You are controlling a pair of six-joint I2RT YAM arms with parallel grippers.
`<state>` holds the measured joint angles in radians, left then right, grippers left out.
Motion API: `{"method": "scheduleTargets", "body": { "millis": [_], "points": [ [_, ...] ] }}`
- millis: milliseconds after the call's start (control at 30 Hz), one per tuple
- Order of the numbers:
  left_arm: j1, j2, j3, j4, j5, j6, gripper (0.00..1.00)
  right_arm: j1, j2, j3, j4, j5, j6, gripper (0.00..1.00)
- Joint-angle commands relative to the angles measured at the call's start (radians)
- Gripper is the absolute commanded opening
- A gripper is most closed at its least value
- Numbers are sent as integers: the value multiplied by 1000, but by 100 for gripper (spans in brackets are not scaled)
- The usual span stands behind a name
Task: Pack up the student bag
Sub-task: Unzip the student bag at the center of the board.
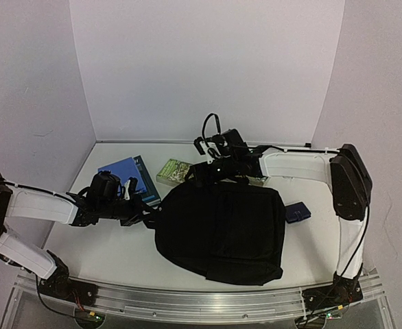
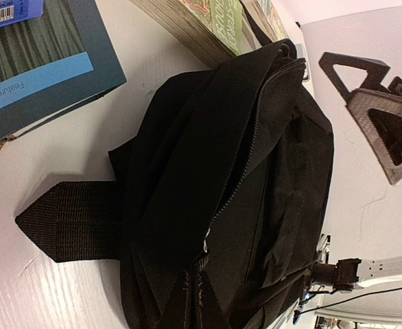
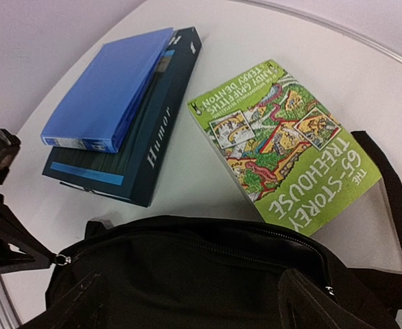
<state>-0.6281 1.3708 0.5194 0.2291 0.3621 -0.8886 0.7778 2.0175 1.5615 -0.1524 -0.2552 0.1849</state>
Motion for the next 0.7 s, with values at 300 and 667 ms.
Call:
{"method": "scheduleTargets", "body": {
  "millis": [300,667],
  "points": [
    [2,10,38,12,23,10,0,15,139,140,-21,38,-80,83],
    [2,6,39,3,18,14,0,15,181,152,-30,19,-87,47]
  ]
}}
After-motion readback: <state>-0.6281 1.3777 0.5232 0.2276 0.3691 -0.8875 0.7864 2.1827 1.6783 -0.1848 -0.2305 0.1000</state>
